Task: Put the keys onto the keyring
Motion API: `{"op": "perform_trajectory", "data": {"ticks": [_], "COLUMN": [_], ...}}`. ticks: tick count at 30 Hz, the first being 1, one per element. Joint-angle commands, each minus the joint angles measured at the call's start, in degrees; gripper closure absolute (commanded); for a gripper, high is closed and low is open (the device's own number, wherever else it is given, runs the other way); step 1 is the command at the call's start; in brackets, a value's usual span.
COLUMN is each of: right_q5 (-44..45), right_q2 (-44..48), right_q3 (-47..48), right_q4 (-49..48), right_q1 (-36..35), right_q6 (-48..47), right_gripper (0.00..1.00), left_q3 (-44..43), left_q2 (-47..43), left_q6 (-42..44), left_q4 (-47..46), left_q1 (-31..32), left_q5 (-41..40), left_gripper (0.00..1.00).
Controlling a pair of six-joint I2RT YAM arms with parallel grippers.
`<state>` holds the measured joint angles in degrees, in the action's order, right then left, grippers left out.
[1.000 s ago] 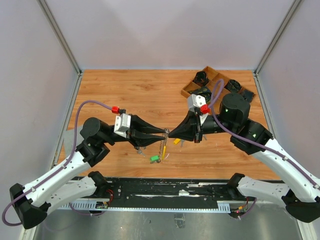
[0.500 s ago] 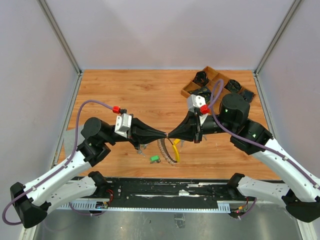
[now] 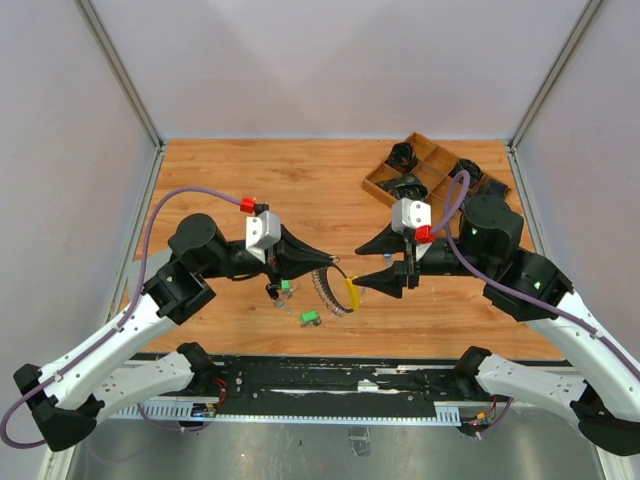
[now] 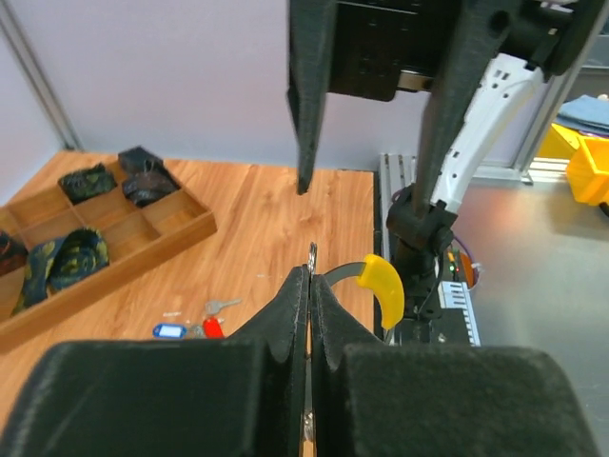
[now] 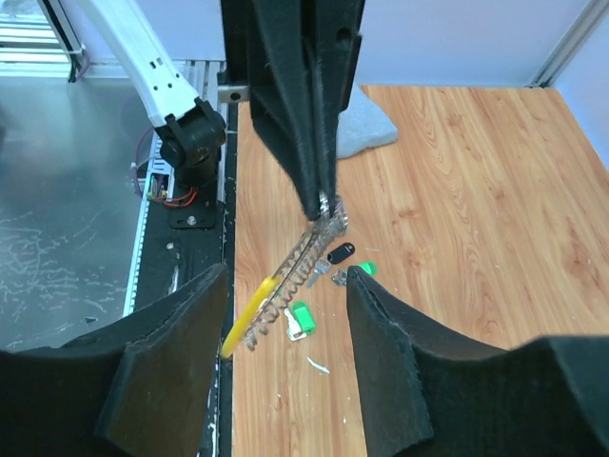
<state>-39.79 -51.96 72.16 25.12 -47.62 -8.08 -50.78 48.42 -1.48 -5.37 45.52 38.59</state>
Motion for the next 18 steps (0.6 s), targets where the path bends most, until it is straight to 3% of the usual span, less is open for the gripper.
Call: {"op": "perform_trajectory", "data": {"ticks": [1, 10, 18], "right_q5": [3.6, 3.5, 2.8], "right_q2": [1.0, 0.3, -1.2], "right_q3": [0.9, -3.2, -6.4], "right_q4": [4.8, 2.4, -3.2], "right_q1": [-0.5, -0.5, -0.5], "right_q6": [-4.2, -1.9, -0.4], "right_gripper": [0.45, 0.45, 0.54], "left_q3": [-6.1, -17.8, -19.0], "left_q2": [2.6, 11.2, 11.8], "left_q6": [1.7, 0.1, -0.3], "left_q4": [14.1, 35.0, 37.6], "left_q1": [0.5, 0.4, 0.5], "left_q5": [-5.0, -10.5, -7.9], "left_gripper": [0.99, 1.0, 0.99]}}
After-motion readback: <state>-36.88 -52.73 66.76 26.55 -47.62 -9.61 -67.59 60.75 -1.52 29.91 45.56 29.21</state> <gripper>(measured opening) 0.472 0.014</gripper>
